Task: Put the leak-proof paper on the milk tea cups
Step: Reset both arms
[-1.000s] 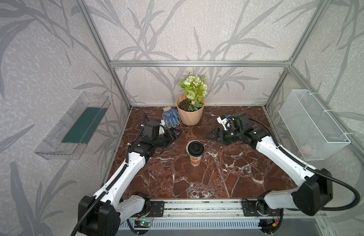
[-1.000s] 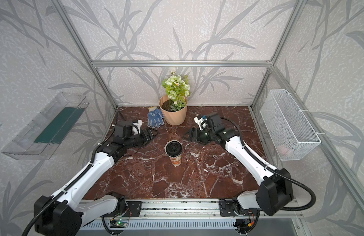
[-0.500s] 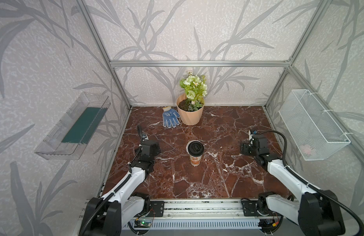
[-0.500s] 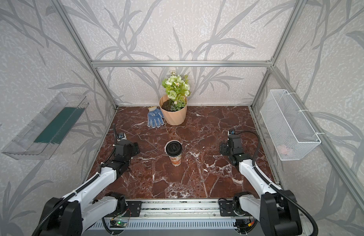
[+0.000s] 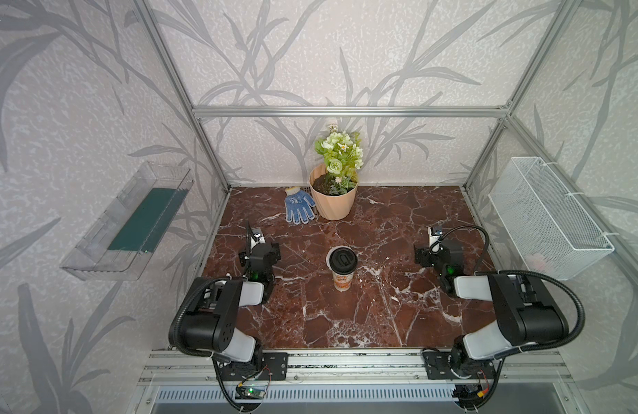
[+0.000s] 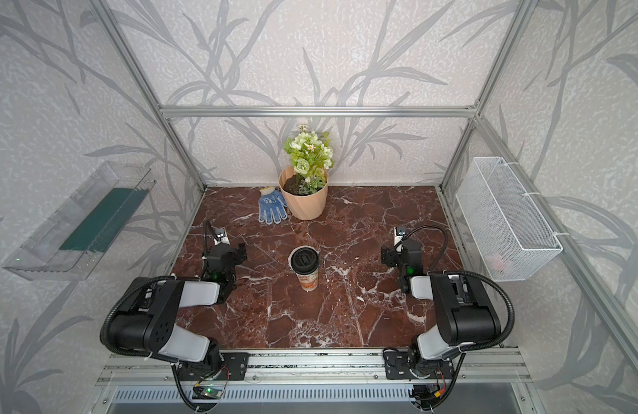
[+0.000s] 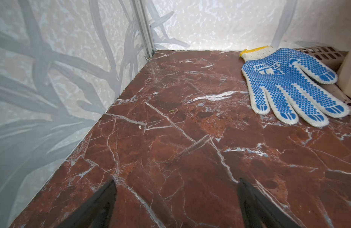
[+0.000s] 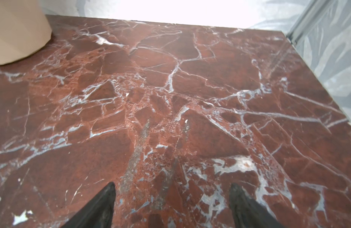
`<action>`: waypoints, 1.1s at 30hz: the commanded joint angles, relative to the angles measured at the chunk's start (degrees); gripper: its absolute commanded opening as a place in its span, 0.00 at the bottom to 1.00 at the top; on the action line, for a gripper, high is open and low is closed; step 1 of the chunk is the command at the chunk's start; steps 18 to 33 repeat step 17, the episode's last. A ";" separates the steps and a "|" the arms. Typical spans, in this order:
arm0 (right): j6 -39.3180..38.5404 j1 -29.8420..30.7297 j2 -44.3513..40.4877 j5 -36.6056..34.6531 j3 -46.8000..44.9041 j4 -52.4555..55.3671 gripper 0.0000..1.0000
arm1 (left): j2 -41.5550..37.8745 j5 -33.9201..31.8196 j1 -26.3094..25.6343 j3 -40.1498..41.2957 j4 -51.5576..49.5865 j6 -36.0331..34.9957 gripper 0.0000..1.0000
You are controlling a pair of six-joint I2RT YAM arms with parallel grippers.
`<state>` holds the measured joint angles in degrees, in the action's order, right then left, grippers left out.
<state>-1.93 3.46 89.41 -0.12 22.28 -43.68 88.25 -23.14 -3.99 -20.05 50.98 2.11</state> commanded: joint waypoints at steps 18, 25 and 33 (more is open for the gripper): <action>-2.03 1.37 -1.08 0.03 1.55 -3.45 0.99 | 2.10 2.16 2.46 -0.87 5.44 1.14 0.99; -2.03 1.37 -1.08 0.03 1.55 -3.45 0.99 | 2.10 2.16 2.46 -0.87 5.44 1.14 0.99; -2.03 1.37 -1.08 0.03 1.55 -3.45 0.99 | 2.10 2.16 2.46 -0.87 5.44 1.14 0.99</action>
